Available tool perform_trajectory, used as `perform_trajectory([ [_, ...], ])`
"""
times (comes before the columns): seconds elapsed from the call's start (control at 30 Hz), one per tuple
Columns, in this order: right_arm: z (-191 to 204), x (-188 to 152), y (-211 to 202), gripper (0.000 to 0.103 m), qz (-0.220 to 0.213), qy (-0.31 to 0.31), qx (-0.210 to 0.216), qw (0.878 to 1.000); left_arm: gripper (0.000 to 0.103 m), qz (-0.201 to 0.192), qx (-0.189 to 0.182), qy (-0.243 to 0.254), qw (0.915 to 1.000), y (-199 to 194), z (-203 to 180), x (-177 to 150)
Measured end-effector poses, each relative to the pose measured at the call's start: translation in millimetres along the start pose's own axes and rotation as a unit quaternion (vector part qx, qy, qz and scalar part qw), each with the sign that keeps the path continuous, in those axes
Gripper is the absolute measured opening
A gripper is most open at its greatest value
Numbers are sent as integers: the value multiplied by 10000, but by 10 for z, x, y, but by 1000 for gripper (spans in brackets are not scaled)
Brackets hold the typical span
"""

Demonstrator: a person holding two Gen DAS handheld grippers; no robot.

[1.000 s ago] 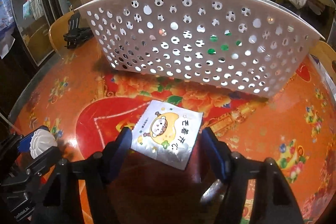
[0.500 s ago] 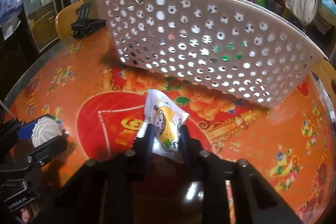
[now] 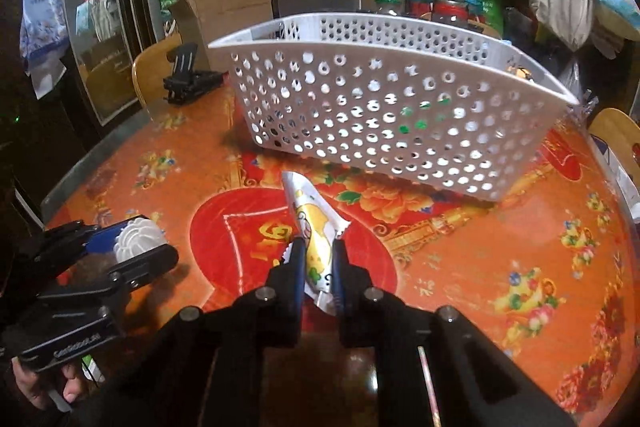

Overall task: Organize soft objects
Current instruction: 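Carry the white cap and printed card into the basket while both tools release them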

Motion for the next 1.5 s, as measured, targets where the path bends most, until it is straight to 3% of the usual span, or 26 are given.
perform_trajectory([
  [0.53, -302, -8, -492, 11, -443, 309, 18, 9985, 42, -254, 11, 455, 9986, -150, -286, 340],
  [1.03, -464, 329, -927, 11, -886, 240, 39, 9958, 42, -488, -26, 752, 9960, -298, -487, 846],
  [1.33, -629, 888, -971, 11, -1097, 146, -45, 9938, 42, -787, -85, 842, 9933, -219, -560, 1627],
  [1.5, -738, 1295, -735, 11, -1051, 74, -61, 9944, 42, -687, -98, 827, 9942, 124, -626, 2172],
])
Point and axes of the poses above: each gripper's, at about its wrist camera, not at the fingertips, and y roughly the way its jaws point, z to its left, x to its top, the point moved 1 cm from there along y, roughly the way its jaws point, and after that the axes turned 15 degrees about -z, right-handed, at the moved point
